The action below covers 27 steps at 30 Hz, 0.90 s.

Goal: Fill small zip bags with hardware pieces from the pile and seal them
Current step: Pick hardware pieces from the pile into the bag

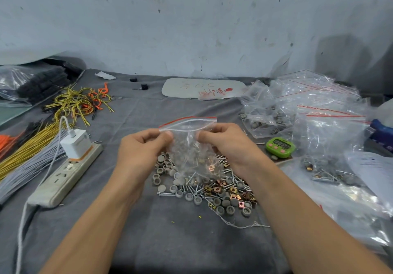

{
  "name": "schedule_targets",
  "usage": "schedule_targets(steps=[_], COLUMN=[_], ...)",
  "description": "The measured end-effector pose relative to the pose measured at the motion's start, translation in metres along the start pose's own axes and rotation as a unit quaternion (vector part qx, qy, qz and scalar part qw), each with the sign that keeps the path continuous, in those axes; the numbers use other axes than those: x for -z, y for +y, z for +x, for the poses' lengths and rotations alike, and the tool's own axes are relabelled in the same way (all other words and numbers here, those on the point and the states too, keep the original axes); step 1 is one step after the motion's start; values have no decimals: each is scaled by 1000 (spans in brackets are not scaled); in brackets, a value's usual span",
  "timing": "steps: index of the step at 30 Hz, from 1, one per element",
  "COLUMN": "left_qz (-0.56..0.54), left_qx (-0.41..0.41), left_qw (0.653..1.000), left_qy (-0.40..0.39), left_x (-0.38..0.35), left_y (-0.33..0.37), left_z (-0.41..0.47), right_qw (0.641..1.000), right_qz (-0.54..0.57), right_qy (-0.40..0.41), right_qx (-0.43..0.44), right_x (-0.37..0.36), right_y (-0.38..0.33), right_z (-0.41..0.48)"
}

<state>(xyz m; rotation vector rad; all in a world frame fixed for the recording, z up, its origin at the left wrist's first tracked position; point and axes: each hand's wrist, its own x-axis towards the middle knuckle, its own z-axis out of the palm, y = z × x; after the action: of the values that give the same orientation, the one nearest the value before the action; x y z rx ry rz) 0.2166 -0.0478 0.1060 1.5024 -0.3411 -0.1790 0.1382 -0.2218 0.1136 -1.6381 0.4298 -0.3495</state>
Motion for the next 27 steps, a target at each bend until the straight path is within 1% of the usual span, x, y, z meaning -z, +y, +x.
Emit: schedule_targets(steps=[4, 8, 13, 19, 21, 23, 27], left_qz=[-26, -54, -29, -13, -21, -27, -42], left_qx=[-39, -49, -49, -44, -44, -37, -21], left_qw=[998, 995, 995, 995, 995, 997, 999], left_qy=[39, 61, 82, 92, 86, 59, -13], left_x=[2, -1, -2, 1, 2, 3, -2], left_y=[2, 5, 6, 3, 3, 3, 2], left_z=[0, 1, 4, 6, 6, 5, 0], right_qw=[994, 987, 990, 989, 988, 990, 995], right_qz=[96, 150, 125, 117, 118, 111, 94], right_qy=[7, 42, 68, 92, 91, 88, 35], right_qx=[45, 39, 25, 27, 30, 30, 22], right_x=[1, -1, 3, 2, 2, 3, 3], right_y=[-6, -10, -11, -10, -10, -10, -9], right_z=[-2, -3, -4, -2, -3, -3, -5])
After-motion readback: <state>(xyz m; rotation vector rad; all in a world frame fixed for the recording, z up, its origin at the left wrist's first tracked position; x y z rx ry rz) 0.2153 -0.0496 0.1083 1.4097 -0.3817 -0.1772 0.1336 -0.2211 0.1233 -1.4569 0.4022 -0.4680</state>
